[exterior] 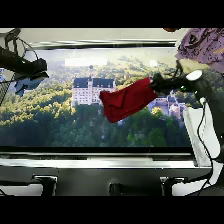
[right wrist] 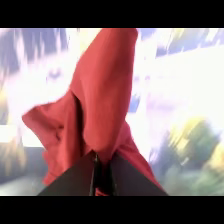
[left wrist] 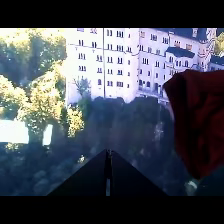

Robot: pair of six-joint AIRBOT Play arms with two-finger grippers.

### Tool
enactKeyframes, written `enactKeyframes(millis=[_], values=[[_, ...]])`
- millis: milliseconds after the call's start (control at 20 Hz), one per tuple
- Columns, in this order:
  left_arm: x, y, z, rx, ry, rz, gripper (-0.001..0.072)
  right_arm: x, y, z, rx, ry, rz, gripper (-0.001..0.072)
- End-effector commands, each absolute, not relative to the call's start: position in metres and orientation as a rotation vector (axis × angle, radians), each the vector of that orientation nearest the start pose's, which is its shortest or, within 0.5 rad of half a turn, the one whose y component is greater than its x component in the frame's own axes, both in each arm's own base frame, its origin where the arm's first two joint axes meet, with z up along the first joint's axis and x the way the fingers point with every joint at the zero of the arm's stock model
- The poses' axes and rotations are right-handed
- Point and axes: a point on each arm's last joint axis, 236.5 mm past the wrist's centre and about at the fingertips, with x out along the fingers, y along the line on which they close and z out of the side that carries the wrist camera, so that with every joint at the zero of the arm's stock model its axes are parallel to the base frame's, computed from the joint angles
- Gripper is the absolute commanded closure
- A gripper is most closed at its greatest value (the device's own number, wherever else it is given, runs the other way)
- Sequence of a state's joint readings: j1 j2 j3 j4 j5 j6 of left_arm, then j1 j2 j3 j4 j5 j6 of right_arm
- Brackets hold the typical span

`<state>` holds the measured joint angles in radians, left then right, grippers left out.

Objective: Fold the clothes and pants, and hang the long-sleeved shirts on hangers.

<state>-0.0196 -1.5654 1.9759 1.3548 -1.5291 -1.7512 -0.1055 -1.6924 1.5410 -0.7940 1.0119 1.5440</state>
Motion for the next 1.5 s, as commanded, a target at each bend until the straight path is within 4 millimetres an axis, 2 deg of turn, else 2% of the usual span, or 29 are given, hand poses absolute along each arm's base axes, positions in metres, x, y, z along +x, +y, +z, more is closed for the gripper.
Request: enactKeyframes(millis=[0,150,250,350,450,650,800,950,1250,1450], values=[[0.468,-0.060,0.155,-0.278,1.141,-0.104,0.0690,0.566,0.028,0.077,0.745,0.920,0.069,0.0683],[0.468,-0.060,0.155,-0.278,1.141,-0.104,0.0690,0.574,-0.030,0.104,0.822,0.829,-0.024,0.0684],[0.468,-0.060,0.155,-0.278,1.141,-0.104,0.0690,0.572,-0.073,0.117,0.862,0.780,-0.107,0.0684],[0.467,-0.060,0.155,-0.281,1.141,-0.102,0.0690,0.565,-0.118,0.127,0.898,0.741,-0.208,0.0684],[0.467,-0.060,0.155,-0.281,1.141,-0.102,0.0690,0.555,-0.153,0.137,0.918,0.710,-0.301,0.0684],[0.467,-0.060,0.155,-0.281,1.143,-0.103,0.0690,0.527,-0.205,0.155,0.968,0.657,-0.493,0.0684],[0.460,-0.060,0.152,-0.276,1.176,-0.102,0.0690,0.501,-0.229,0.174,0.982,0.599,-0.642,0.0684],[0.452,-0.060,0.149,-0.272,1.210,-0.102,0.0690,0.472,-0.241,0.188,0.993,0.575,-0.763,0.0684],[0.447,-0.060,0.151,-0.269,1.219,-0.103,0.0690,0.431,-0.234,0.198,1.013,0.627,-0.864,0.0684],[0.447,-0.060,0.153,-0.269,1.214,-0.105,0.0690,0.395,-0.234,0.186,0.981,0.739,-0.978,0.0684]])
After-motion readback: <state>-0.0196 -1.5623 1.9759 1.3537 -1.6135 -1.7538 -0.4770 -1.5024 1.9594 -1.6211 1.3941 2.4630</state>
